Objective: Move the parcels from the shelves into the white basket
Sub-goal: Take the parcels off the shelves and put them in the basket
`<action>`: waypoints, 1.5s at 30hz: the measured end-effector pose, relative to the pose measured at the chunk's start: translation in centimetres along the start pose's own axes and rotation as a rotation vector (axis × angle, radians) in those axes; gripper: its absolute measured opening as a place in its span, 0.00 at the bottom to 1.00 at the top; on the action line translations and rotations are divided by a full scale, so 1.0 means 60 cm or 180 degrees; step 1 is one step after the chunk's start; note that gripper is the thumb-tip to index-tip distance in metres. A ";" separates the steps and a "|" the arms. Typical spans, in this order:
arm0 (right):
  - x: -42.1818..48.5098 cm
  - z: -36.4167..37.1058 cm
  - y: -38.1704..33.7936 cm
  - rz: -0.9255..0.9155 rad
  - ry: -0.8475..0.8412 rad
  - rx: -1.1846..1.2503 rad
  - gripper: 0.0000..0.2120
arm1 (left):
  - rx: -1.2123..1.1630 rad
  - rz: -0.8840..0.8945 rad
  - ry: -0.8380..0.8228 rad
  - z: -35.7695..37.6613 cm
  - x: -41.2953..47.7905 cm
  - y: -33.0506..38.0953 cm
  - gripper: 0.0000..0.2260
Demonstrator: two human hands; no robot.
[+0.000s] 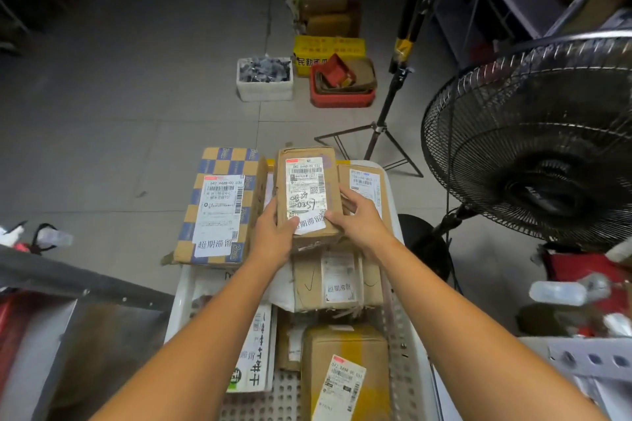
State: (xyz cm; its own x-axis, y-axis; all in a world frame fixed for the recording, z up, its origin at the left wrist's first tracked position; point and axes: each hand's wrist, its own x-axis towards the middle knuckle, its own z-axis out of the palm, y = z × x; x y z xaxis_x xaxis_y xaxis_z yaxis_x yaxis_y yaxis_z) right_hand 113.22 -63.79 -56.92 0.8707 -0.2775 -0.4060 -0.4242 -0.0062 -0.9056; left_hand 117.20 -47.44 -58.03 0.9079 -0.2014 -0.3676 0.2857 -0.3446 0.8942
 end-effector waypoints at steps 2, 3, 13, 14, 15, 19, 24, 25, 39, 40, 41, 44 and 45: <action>0.001 0.001 0.002 -0.0016 0.0025 -0.0093 0.29 | 0.0020 -0.0041 0.0030 0.003 0.002 -0.002 0.23; 0.001 0.001 0.003 -0.0017 0.0037 -0.0177 0.28 | 0.0027 -0.0054 0.0023 0.003 0.001 -0.003 0.24; -0.067 -0.009 -0.055 0.0439 0.0246 -0.1226 0.23 | 0.0807 -0.0188 -0.0620 -0.036 -0.062 0.058 0.19; -0.087 -0.013 -0.067 0.0424 0.0292 -0.1353 0.23 | 0.0999 -0.0118 -0.0692 -0.043 -0.074 0.067 0.18; -0.109 -0.018 -0.080 0.0414 0.0348 -0.1483 0.23 | 0.1162 -0.0049 -0.0746 -0.050 -0.087 0.077 0.19; -0.219 -0.038 -0.123 0.0450 0.0650 -0.1823 0.25 | 0.1705 0.0223 -0.0996 -0.084 -0.145 0.123 0.24; -0.394 -0.055 -0.147 0.0515 0.0973 -0.2040 0.22 | 0.2596 0.0839 -0.1372 -0.130 -0.251 0.174 0.22; -0.429 -0.057 -0.148 0.0533 0.1041 -0.2041 0.21 | 0.2728 0.0915 -0.1404 -0.139 -0.275 0.183 0.22; -0.970 -0.095 -0.056 0.0591 0.1508 -0.2089 0.23 | 0.3507 0.1857 -0.1769 -0.113 -0.704 0.222 0.19; -1.016 -0.110 -0.043 0.0680 0.1561 -0.2109 0.25 | 0.3517 0.1912 -0.1881 -0.091 -0.741 0.222 0.19; -1.061 -0.128 -0.029 0.0747 0.1629 -0.2140 0.27 | 0.3516 0.1970 -0.2011 -0.065 -0.779 0.223 0.19; -1.189 -0.192 0.011 0.0918 0.1999 -0.2145 0.26 | 0.3643 0.2402 -0.2433 0.033 -0.890 0.236 0.19; -1.230 -0.214 0.022 0.0995 0.2170 -0.2089 0.26 | 0.3699 0.2605 -0.2526 0.068 -0.925 0.242 0.19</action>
State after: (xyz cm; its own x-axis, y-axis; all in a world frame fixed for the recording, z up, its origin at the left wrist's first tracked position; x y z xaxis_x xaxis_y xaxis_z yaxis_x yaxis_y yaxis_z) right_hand 45.18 -55.67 -26.56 0.4548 -0.8484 -0.2707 -0.8427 -0.3117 -0.4390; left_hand 69.69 -45.02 -25.67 0.2097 -0.9373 -0.2783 -0.8734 -0.3075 0.3775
